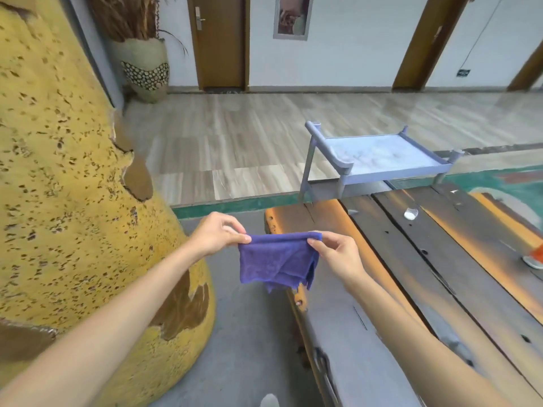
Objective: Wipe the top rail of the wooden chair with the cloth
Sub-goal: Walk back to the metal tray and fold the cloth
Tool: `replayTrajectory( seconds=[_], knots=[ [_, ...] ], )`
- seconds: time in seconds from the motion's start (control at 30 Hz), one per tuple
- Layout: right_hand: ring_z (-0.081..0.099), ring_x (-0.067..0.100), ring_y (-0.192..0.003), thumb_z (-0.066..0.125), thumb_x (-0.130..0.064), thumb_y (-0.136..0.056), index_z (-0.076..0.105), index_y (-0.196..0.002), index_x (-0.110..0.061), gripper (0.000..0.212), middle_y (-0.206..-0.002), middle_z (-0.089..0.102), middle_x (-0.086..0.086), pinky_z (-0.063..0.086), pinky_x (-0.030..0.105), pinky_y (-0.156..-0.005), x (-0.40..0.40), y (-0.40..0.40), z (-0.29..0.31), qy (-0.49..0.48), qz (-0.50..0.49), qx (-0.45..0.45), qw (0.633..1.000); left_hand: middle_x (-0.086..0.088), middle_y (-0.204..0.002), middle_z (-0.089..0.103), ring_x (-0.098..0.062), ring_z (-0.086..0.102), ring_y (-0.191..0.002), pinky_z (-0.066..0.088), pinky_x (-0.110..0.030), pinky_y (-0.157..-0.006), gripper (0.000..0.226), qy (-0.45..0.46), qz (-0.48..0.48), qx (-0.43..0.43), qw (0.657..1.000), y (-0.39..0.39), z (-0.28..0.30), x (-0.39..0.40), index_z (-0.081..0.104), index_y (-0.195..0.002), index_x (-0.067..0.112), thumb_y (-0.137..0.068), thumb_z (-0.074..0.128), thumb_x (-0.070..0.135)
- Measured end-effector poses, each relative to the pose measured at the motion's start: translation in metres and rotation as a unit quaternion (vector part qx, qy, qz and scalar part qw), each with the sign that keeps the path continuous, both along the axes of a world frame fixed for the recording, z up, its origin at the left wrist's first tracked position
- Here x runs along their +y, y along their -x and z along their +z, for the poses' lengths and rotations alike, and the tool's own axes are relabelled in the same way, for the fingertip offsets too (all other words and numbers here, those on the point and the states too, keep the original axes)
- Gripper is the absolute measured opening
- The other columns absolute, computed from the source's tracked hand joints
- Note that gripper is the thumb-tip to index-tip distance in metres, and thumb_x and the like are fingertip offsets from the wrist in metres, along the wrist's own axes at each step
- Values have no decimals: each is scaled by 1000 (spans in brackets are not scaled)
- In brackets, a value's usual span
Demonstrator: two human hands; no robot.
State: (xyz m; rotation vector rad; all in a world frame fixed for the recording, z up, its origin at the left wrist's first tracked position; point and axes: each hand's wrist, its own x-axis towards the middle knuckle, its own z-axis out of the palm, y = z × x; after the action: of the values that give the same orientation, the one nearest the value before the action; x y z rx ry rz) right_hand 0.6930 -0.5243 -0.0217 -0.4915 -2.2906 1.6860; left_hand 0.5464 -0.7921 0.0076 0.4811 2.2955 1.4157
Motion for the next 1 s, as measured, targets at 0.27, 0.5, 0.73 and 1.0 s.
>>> replayTrajectory(
  seconds=[0.27,0.5,0.73,1.0],
  knots=[
    [73,-1,-91,73,-20,-95,82,-102,-27,13,-99,81,-12,54,14,-71,89,133,-31,16,-44,3,999,-10,-84,78,-6,70,-73,53,-13,-68,21,-83,-28,-55,995,164,-33,94,75,-92,11,-74,86,9],
    [71,-1,-79,67,-9,-98,79,-97,-26,21,-86,80,-8,54,14,-65,150,243,-27,77,-115,-13,990,-22,-111,72,-24,67,-97,55,-36,-94,33,-109,-114,-215,964,300,-22,191,70,-114,15,-87,68,-3],
    [64,8,-72,54,-28,-107,71,-101,-33,18,-84,68,-3,54,22,-63,202,330,-24,169,-140,-43,975,-17,-106,71,-24,67,-88,56,-35,-90,33,-120,-165,-337,919,402,-33,271,65,-120,11,-91,61,-3],
    [64,22,-84,43,-42,-109,63,-117,-42,21,-114,69,0,59,40,-67,234,463,-53,341,-222,-37,913,-5,-93,71,-26,69,-77,58,-41,-74,19,-170,-173,-444,862,527,-71,348,51,-102,23,-94,61,9]
  ],
)
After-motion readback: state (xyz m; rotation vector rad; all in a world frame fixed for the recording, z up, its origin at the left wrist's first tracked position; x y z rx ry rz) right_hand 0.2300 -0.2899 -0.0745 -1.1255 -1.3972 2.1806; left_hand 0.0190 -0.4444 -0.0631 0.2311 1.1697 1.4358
